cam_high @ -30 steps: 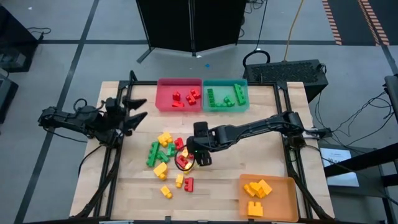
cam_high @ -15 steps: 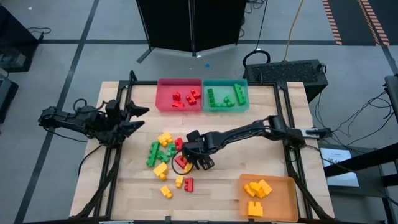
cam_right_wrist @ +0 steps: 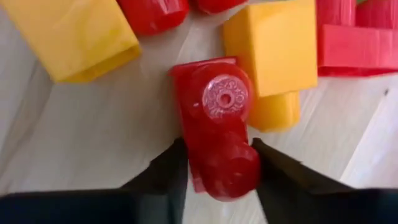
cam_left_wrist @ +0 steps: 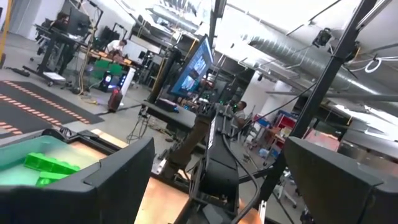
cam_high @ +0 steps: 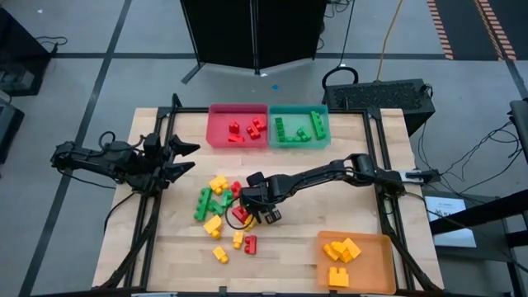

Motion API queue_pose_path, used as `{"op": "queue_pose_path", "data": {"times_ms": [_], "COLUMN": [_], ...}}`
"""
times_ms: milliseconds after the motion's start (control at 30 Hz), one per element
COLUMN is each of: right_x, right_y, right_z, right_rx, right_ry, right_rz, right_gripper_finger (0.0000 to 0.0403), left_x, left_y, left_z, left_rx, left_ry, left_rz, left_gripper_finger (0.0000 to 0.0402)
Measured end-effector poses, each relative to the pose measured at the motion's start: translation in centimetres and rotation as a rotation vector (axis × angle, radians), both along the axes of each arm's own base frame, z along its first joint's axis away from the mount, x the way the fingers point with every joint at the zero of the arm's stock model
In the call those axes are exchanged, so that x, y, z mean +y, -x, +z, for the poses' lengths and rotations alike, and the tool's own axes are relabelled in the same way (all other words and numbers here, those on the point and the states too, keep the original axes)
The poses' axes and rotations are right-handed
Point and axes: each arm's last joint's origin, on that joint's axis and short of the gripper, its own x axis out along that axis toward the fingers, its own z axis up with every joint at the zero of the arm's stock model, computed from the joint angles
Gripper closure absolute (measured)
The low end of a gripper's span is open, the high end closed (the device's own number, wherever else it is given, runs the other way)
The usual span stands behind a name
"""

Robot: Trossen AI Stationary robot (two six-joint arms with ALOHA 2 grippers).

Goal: Sort blocks
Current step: Put the red game piece into the red bin

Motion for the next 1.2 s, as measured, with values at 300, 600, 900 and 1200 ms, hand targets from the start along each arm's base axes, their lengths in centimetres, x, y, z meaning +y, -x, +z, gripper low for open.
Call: {"op": "queue_pose_path", "data": {"times_ms": [300, 600, 900, 1200], "right_x": [-1.6, -8.7, -18.9, -23.3], "right_y": [0.8, 2.2, 0.8, 1.2], "right_z": [2.0, 10.6, 9.9, 9.0], "right_rx": [-0.007, -0.263, -0.533, -0.613], "right_ry": [-0.08, -0.12, -0.131, -0.212], "right_rz": [-0.246, -0.423, -0.663, -0.857], "right_gripper_finger": [0.0295, 0.0295, 0.0295, 0.0196], "left_x": [0.1, 0.4, 0.8, 1.0], "left_y": [0.0, 0.0, -0.1, 0.3], "left_z": [0.1, -0.3, -2.9, -4.9], "left_rx": [-0.005, 0.038, 0.283, 0.452], "left_ry": [0.016, 0.047, 0.074, 0.128], "left_rz": [0.028, 0.135, 0.276, 0.337], "left_gripper_finger": [0.004, 0.004, 0.004, 0.004]}}
